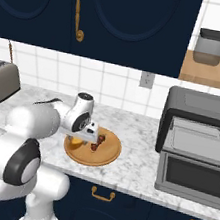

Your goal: Pick up the kebab skewer and baguette bread, and place them inside the toaster oven. Close the toaster oven door and start by setting the timer.

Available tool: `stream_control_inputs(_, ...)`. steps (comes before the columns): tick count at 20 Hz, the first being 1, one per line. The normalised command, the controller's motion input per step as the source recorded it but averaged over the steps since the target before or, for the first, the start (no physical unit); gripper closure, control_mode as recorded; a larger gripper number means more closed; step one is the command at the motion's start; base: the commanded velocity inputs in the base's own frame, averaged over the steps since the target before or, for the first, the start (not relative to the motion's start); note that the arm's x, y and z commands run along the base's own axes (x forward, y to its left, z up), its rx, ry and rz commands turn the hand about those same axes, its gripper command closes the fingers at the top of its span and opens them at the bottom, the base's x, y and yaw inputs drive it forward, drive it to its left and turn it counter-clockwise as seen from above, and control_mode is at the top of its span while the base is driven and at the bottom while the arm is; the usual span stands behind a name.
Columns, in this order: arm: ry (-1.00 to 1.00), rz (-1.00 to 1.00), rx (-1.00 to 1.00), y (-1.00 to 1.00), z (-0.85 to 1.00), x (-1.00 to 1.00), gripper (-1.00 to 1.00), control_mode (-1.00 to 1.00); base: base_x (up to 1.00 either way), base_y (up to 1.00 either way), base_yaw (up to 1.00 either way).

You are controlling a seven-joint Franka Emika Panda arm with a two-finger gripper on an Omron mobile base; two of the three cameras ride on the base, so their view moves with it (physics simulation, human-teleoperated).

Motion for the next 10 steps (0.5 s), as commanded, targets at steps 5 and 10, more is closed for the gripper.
stream_control_inputs(5,0.05,-0.23,0.03,-0.15,1.00,-0.06,1.00,-1.00,0.00,0.00,0.00)
stream_control_inputs(10,0.06,-0.32,0.11,-0.44,0.94,-0.11,1.00,-1.00,0.00,0.00,0.00)
